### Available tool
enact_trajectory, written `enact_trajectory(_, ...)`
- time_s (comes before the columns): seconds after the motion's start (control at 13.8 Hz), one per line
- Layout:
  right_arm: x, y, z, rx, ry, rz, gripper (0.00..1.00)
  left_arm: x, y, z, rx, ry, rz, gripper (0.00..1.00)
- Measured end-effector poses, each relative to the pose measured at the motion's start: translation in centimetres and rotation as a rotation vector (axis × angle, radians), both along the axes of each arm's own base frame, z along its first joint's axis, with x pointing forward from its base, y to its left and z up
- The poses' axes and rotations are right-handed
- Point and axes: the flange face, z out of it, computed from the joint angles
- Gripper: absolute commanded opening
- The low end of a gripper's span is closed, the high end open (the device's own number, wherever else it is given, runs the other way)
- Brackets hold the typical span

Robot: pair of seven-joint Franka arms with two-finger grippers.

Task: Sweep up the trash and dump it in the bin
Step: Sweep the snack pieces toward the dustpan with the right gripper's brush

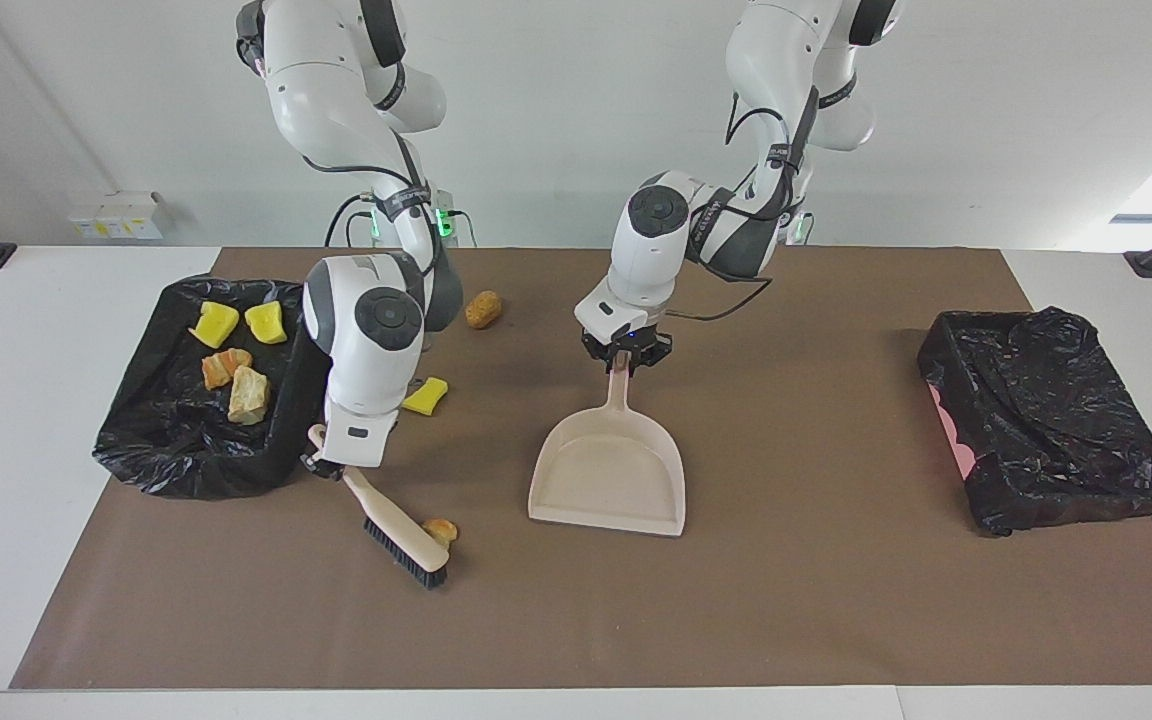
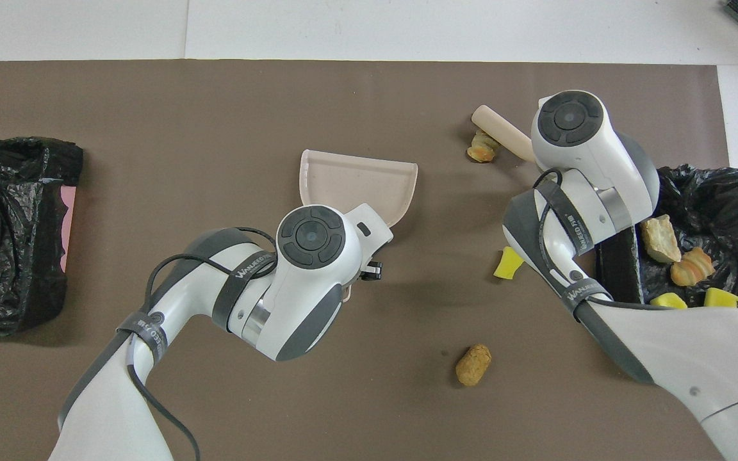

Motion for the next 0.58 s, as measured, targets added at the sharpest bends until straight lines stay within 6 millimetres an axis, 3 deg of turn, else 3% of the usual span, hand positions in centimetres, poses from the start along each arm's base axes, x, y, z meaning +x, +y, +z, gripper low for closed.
enact_trajectory(0.36, -3.3, 1.5, 0.2, 0.008, 0.207, 0.054, 0.00, 0.2, 0.3, 1.0, 0.051, -0.047, -0.095, 0.00)
enact_trajectory(0.58, -6.8, 2.9, -0.2, 0.040, 0.257, 0.045, 0.00, -0.5, 1.2, 3.9, 0.072, -0.037, -0.240, 0.00)
